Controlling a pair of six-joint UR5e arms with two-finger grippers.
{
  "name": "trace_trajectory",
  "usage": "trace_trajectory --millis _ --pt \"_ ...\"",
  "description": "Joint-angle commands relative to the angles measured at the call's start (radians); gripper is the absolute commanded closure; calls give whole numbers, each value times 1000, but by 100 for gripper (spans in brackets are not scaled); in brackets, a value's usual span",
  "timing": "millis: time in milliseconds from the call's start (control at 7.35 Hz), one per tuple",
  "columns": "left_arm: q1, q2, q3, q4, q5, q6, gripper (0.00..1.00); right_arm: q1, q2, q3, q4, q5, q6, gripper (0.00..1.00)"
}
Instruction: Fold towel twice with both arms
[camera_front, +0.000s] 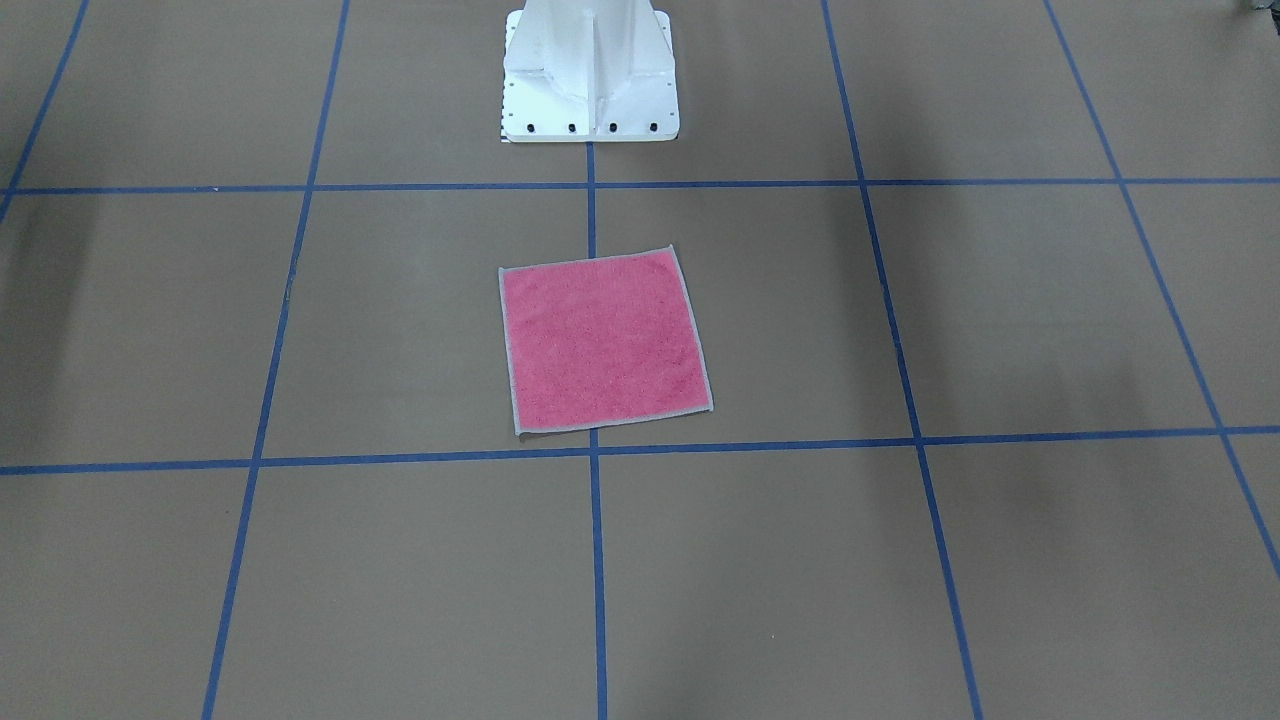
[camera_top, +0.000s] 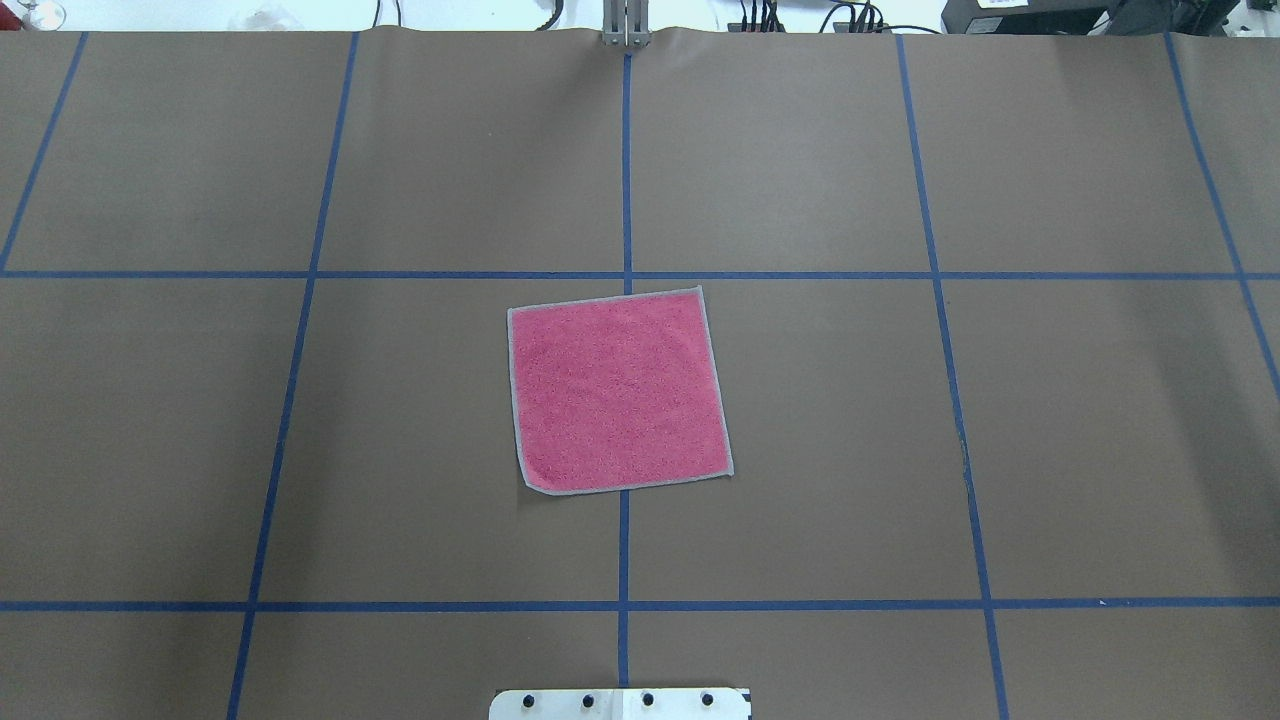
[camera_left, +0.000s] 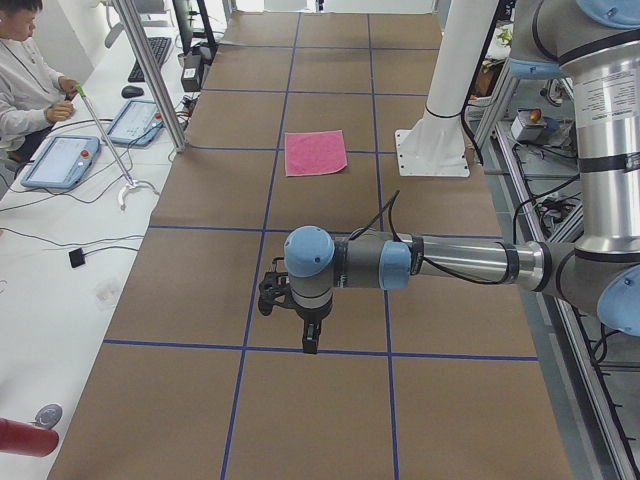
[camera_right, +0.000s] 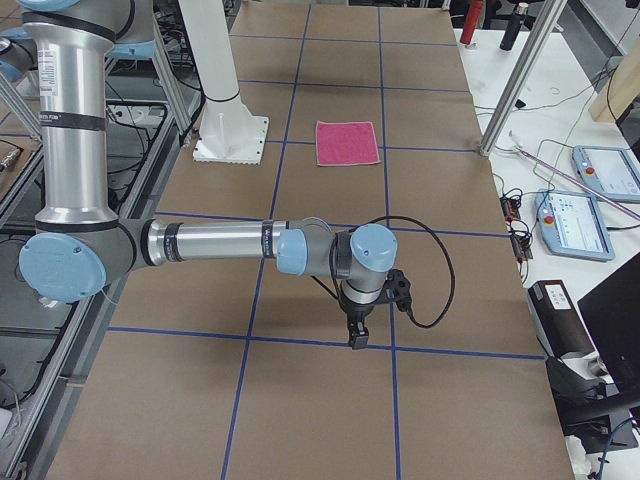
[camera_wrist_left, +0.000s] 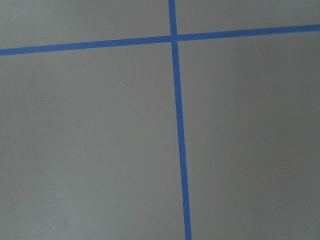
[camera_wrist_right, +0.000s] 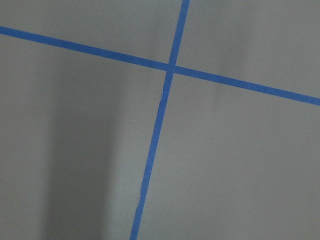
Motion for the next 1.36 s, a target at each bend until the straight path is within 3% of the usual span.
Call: trace_trajectory --millis 0,408,544,816,1088,1224 --pt "1 -3 -6 -17 -5 -1 0 0 -2 1 0 -11 -1 0" --pt "1 -52 5 -118 -6 -11 0 0 30 30 0 -17 1 0" --pt "2 -83 3 -136 -3 -7 0 0 50 33 33 -14 1 0" --pt "2 -170 55 -202 -9 -11 0 0 37 19 225 -11 16 0" --pt "2 -214 57 -233 -8 5 0 0 37 27 248 -9 78 0" --pt "5 -215 90 -317 -9 4 0 0 46 30 250 -8 76 0"
